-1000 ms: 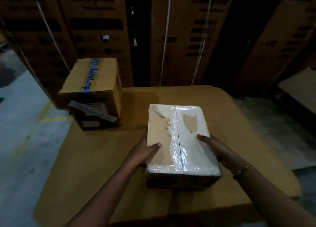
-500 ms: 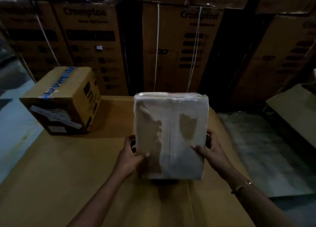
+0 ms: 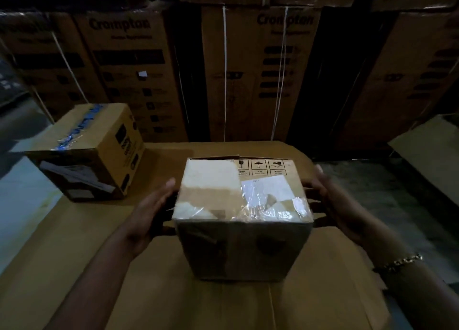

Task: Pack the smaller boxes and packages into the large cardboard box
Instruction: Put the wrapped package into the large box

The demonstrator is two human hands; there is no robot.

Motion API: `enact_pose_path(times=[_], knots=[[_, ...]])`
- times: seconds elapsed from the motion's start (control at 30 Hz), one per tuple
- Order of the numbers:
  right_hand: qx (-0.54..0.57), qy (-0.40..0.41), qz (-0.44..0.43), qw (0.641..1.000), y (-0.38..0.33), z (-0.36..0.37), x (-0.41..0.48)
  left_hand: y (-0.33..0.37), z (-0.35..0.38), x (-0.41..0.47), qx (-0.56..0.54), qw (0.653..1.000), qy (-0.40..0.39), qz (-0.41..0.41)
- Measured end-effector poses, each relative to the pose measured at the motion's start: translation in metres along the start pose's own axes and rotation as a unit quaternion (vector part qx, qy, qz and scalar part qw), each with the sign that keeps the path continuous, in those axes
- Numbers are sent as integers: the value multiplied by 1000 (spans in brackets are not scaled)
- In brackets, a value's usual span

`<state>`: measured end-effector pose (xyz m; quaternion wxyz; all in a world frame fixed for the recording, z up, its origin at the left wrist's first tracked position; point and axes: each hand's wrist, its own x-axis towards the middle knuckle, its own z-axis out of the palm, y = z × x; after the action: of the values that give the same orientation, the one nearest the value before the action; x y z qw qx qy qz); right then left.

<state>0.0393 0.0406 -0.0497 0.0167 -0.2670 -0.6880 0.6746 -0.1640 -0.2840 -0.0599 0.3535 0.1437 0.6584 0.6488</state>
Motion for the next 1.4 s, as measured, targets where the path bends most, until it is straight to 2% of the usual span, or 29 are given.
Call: enact_pose_path(times=[0.07,0.13,0.27,0.37,0.43,0.57,0.67,0.77,0.9,1.1,1.27,1.4], knots=[[-74,20,10,997,-17,8,7,15,13,7,85,996,6,-26],[-111,45,-5,993,-26,16,15,23,23,13,126,992,15,-19],[-44,45,-116,991,-15,19,16,14,23,14,65,996,-8,64],[-29,29,-172,984,18,25,10,-22,14,10,47,995,24,86],[-9,22,-151,988,47,32,9,-52,10,9,58,996,20,68],[1,20,-33,999,95,36,9,-102,1,7,71,996,41,-25],[0,55,41,998,110,39,10,-115,-4,8,62,991,87,-76],[20,83,61,994,102,49,17,-110,-1,13,39,990,107,-86],[15,72,107,992,90,77,27,-102,17,22,45,988,46,-141],[49,153,23,987,112,79,15,-114,30,34,26,995,32,-89],[86,216,-36,972,127,40,-23,-116,82,49,16,998,-22,-49],[90,278,-60,954,128,-19,-59,-108,157,63,43,997,-72,-1]])
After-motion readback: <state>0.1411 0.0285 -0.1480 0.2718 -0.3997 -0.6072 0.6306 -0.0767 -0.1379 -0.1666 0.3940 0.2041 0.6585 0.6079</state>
